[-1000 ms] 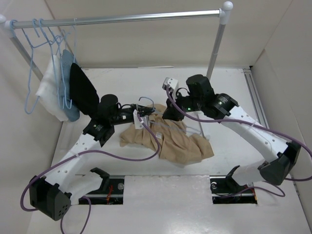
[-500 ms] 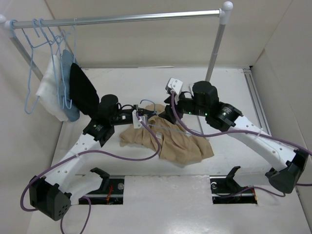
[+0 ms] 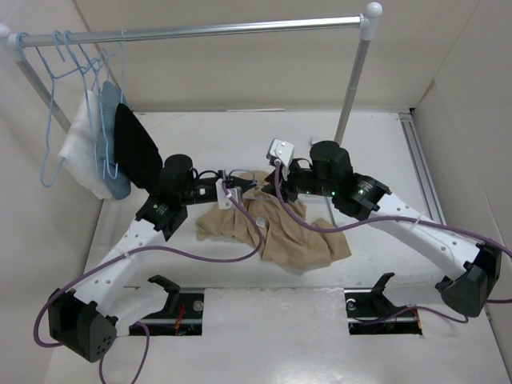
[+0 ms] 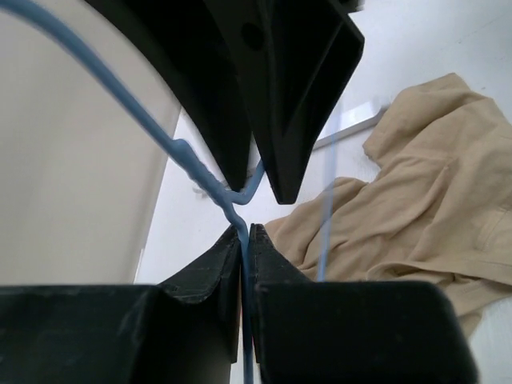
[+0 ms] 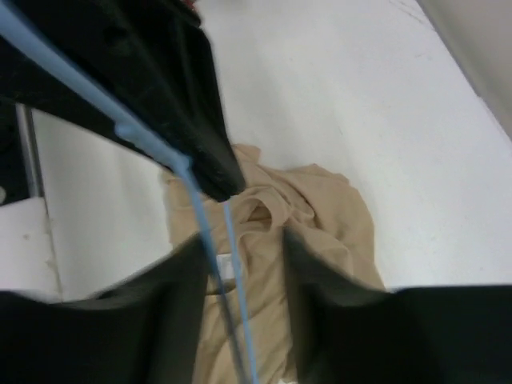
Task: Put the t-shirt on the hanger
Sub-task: Place tshirt on hanger
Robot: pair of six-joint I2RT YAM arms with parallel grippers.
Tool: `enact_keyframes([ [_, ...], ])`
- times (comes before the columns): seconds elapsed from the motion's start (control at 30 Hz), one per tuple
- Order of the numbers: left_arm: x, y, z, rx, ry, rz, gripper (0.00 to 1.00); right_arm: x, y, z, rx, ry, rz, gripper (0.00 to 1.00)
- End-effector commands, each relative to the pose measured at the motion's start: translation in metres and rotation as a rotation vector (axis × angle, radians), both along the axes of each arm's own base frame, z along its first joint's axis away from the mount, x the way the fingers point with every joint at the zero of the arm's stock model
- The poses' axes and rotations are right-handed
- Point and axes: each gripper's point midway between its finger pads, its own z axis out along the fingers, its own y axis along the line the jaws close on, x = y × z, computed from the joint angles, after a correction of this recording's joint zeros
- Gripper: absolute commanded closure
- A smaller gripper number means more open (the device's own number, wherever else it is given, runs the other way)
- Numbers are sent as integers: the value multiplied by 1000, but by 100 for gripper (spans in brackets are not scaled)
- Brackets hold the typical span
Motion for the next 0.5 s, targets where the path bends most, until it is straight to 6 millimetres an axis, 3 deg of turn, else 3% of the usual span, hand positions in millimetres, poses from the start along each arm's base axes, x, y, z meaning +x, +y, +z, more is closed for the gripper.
enact_keyframes([
  [0.0,-8,-4,23,-45,-43,-54,100,12,13,17,53,-82,-4,69],
  [0.03,-8,-4,23,-45,-43,-54,100,13,13,22,62,-90,-4,70],
  [0.07,-8,-4,23,-45,-43,-54,100,13,13,22,58,-98,-1,83],
  [0.13,-8,-4,27,-49,-51,-54,100,8,17,23,60,-96,18,95],
  [0.17,-8,-4,27,-49,-51,-54,100,6,14,32,80,-115,18,100],
  [0.37,-2,-3,27,-54,-55,-23,100,3,-6,33,80,-149,-42,100],
  [0.4,-3,-3,26,-58,-33,-20,73,2,-11,32,80,-153,-54,100],
  [0.47,1,-2,24,-59,-25,2,31,4,-20,28,65,-156,-97,100],
])
